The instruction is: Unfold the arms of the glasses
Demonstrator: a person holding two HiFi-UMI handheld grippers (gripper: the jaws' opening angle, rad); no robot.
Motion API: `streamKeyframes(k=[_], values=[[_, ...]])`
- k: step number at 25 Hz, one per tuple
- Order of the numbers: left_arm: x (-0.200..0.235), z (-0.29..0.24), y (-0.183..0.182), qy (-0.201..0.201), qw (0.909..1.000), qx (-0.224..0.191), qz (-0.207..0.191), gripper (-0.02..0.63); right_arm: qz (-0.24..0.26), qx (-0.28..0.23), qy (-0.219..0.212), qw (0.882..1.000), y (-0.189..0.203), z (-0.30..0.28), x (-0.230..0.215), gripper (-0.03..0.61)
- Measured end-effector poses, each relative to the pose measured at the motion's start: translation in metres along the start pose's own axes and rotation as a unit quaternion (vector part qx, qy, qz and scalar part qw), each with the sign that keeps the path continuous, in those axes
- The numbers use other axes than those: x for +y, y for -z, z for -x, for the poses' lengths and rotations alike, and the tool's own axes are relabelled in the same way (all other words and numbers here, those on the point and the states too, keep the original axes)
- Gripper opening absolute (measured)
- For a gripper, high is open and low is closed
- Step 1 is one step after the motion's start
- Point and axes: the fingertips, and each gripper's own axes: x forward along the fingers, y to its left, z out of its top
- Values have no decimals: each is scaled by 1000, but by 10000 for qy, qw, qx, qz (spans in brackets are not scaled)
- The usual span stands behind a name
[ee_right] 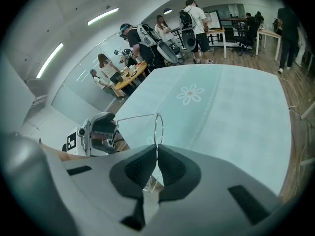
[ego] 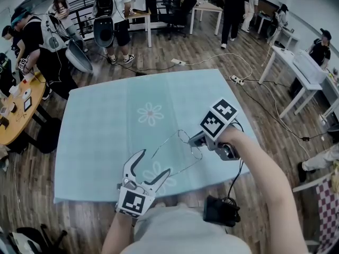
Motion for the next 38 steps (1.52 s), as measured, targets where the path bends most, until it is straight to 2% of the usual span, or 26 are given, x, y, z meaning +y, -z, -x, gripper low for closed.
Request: streamKeyframes(k=[10,17,25,29,32,33,35,38], values=[[-7,3,4,196,9998,33,36,391,-37,-80,187,9998,-5,-7,-1,15],[11,5,-8,5,10000,-50,55,391,-17,-69,188,9998,-5,-7,-5,14],[29,9,-30,-358,9987,-349,85,390,-22,-106,221,9997,-6,-9,-5,14],[30,7,-33,-374,9986,-369,-30,388,-26,-162,277,9995,-6,-10,-5,14],[34,7,-36,-495,9982,-343,47,379,-50,-196,309,9993,-7,-10,-5,14],[38,7,-38,-610,9975,-355,85,341,-59,-208,314,9993,-7,-10,-5,14],[46,9,-41,-853,9953,-427,178,101,-77,-229,312,9992,-7,-10,-5,14],[50,10,-43,-946,9943,-458,187,20,-77,-231,318,9992,-5,-10,-4,14]])
